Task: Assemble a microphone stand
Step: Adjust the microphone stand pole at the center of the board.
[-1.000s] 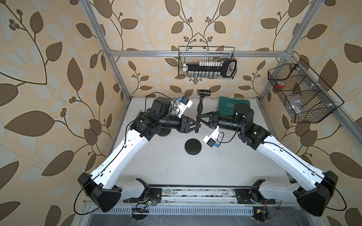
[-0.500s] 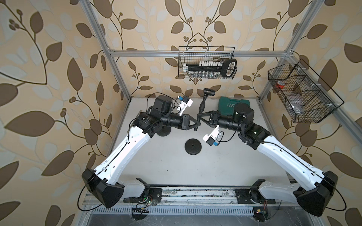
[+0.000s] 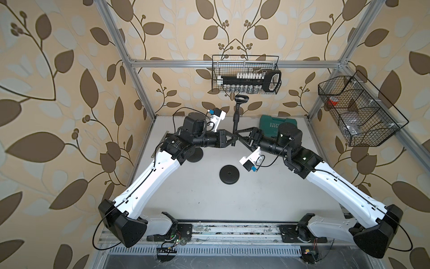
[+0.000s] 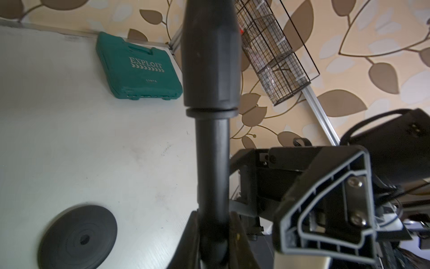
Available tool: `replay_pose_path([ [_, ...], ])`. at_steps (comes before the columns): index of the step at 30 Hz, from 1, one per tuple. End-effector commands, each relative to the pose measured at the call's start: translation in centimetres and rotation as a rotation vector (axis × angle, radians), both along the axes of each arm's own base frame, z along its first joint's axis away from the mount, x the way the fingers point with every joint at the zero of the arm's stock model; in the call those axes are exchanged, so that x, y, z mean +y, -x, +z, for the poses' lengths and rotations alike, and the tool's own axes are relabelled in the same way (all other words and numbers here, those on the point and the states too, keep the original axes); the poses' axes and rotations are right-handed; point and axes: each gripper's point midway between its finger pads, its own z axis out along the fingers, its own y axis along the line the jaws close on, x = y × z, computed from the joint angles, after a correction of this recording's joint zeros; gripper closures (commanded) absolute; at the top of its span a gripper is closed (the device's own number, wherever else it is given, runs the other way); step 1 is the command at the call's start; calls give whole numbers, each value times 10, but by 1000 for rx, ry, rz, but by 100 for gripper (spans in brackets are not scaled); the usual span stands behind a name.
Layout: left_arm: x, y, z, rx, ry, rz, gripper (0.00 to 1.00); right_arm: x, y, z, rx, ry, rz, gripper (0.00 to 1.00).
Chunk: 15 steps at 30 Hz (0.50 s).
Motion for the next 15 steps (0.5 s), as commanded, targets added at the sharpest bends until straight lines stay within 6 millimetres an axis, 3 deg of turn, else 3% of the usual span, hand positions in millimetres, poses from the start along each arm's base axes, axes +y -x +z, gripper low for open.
replay_pose_path([
  [1, 9, -30, 14, -142, -6, 143, 100, -17, -10, 3, 311, -247, -160, 37],
  [5, 15, -38, 15, -268, -34, 178, 100, -31, -28, -10, 650, -536, -317, 39],
  [7, 19, -41, 12, -332, -60, 194, 100, -31, -25, -22, 804, -638, -308, 41],
  [11, 24, -45, -2, -422, -114, 204, 100, -35, -24, -25, 1045, -904, -304, 43],
  [15, 18, -46, -17, -447, -129, 170, 100, -45, -29, -31, 1283, -1114, -415, 41],
])
